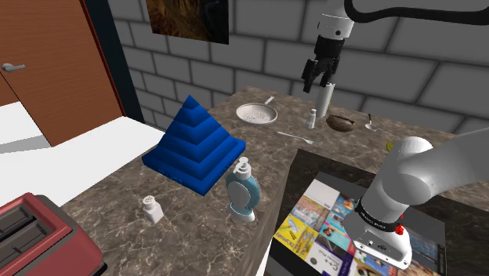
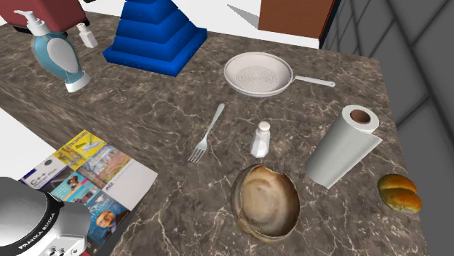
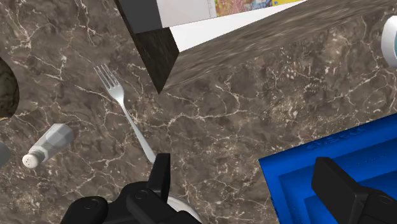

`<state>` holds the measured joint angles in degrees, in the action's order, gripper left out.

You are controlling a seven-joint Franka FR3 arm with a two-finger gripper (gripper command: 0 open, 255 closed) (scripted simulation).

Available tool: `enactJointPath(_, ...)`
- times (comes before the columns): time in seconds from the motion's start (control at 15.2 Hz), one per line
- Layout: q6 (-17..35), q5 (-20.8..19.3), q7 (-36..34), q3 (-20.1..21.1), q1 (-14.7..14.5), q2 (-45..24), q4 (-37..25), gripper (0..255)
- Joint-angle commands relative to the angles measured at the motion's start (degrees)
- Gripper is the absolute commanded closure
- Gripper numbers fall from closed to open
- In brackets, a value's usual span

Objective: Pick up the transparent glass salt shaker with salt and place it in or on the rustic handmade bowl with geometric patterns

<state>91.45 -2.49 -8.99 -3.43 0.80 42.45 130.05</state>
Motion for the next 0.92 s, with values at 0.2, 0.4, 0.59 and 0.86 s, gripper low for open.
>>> enactJointPath(0.2,4.51,-2.04,3.04,-2.91,1.09,0.2,3.79,0)
enactJointPath(0.4,9.22,-4.04,6.07,-5.98,2.24,-0.36,6.95,0)
enactJointPath(0.59,14.14,-5.95,9.08,-9.22,3.35,-1.71,9.45,0)
enactJointPath(0.86,20.98,-8.12,13.17,-13.79,4.67,-4.81,11.69,0)
